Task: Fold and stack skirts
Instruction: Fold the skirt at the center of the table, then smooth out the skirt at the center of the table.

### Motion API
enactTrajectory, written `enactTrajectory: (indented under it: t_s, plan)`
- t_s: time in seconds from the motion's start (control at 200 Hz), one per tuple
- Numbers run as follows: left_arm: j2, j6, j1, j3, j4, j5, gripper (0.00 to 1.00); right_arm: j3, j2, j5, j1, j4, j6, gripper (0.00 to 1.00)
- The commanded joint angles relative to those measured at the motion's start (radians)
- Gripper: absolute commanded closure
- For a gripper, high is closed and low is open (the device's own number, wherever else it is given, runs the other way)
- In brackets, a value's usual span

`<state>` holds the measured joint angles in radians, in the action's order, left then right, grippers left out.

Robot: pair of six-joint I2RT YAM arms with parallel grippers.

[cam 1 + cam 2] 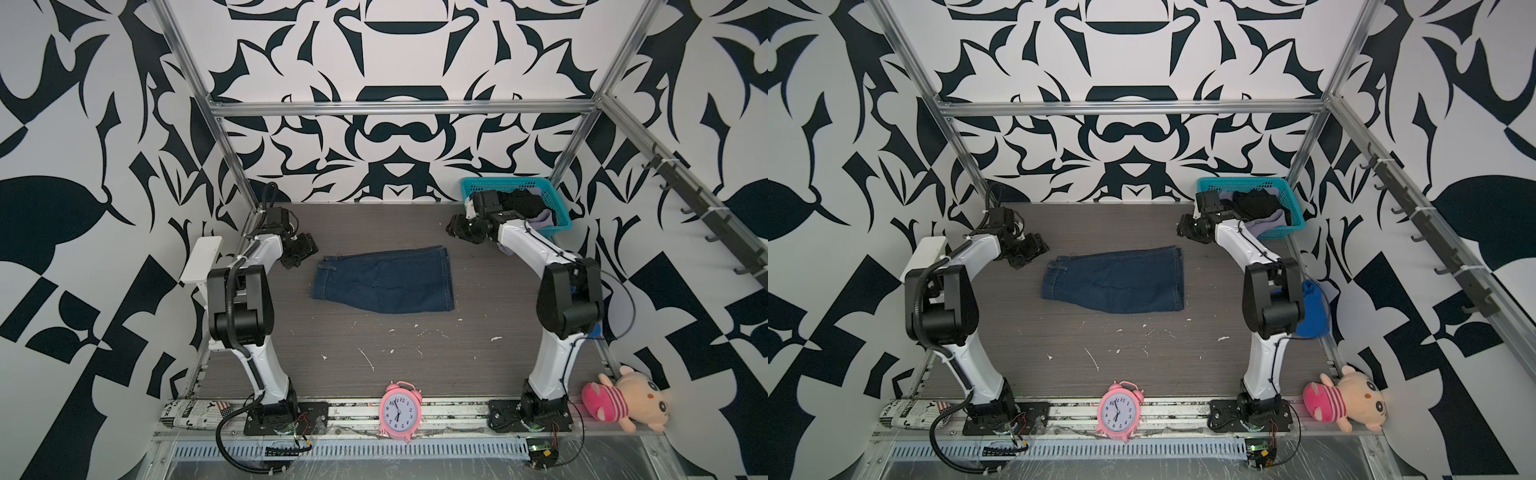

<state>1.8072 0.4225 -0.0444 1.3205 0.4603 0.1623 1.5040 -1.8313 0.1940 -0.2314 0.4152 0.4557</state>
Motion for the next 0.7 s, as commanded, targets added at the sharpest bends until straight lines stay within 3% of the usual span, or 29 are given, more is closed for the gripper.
enactTrajectory:
  t_s: [0.0,0.07,0.16,0.275,0.395,0.495,0.695]
  plan:
    - [-0.096,0.02,0.044,-0.12,-0.012,-0.007,0.25,-0.193,0.178,0.115,-0.048,-0.004,0.017,0.39]
    - [-0.109,0.022,0.045,-0.189,-0.04,0.002,0.26,-0.325,0.265,0.123,-0.038,-0.026,0.054,0.37]
    - [-0.092,0.0,0.04,-0.244,-0.055,-0.009,0.28,-0.455,0.353,0.128,-0.029,-0.072,0.087,0.27]
    - [-0.042,-0.008,0.038,-0.244,-0.068,0.035,0.38,-0.469,0.308,0.207,-0.029,-0.033,0.067,0.26]
    - [-0.002,-0.01,0.04,-0.223,-0.083,0.065,0.41,-0.496,0.255,0.256,-0.028,-0.082,0.065,0.27]
    - [0.027,-0.007,0.04,-0.206,-0.086,0.086,0.53,-0.495,0.213,0.297,-0.028,-0.116,0.061,0.34]
    - [0.056,0.021,0.04,-0.174,-0.066,0.077,0.56,-0.47,0.121,0.382,-0.029,-0.125,0.07,0.58]
